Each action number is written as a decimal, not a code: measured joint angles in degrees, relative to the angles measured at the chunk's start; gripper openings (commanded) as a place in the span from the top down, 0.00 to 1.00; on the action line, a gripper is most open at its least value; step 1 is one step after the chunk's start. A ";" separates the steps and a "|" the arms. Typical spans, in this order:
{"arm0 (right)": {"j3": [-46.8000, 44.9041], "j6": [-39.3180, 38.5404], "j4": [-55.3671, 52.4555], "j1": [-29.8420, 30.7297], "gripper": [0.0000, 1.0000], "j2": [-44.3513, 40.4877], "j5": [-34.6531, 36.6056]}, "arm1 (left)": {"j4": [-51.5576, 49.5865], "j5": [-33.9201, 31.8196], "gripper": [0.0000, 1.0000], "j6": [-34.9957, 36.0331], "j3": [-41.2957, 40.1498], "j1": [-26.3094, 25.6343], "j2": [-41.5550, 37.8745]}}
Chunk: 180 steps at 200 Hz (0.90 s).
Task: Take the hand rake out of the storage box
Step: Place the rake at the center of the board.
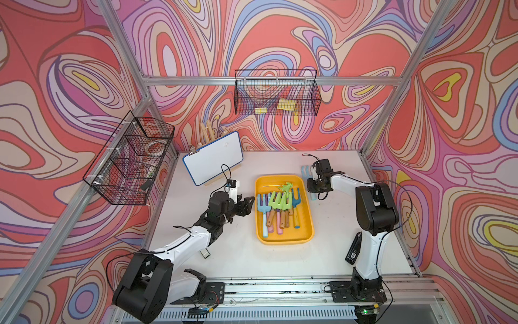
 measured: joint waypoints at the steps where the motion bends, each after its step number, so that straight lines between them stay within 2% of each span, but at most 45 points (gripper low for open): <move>1: 0.00 0.07 0.00 -0.02 0.68 0.00 -0.02 | 0.00 0.00 0.27 0.00 0.00 0.00 0.00; 58: 0.28 1.01 0.07 0.00 0.47 -0.02 -1.79 | -0.42 0.04 0.27 0.00 0.63 0.00 0.66; 73: -0.04 1.38 0.11 -0.02 0.45 -0.52 -2.19 | -0.42 0.07 0.29 0.02 0.74 0.00 0.63; 101: -3.67 2.54 1.03 0.00 0.37 -5.55 -2.82 | -0.42 0.24 0.29 0.00 0.74 0.00 0.63; 151: -18.86 4.85 10.69 -0.02 0.33 -23.54 -4.28 | -0.42 0.22 0.30 0.00 0.74 0.00 0.61; 180: -27.56 6.71 18.18 -0.02 0.39 -29.75 -4.55 | -0.44 0.20 0.32 0.02 0.74 0.00 0.61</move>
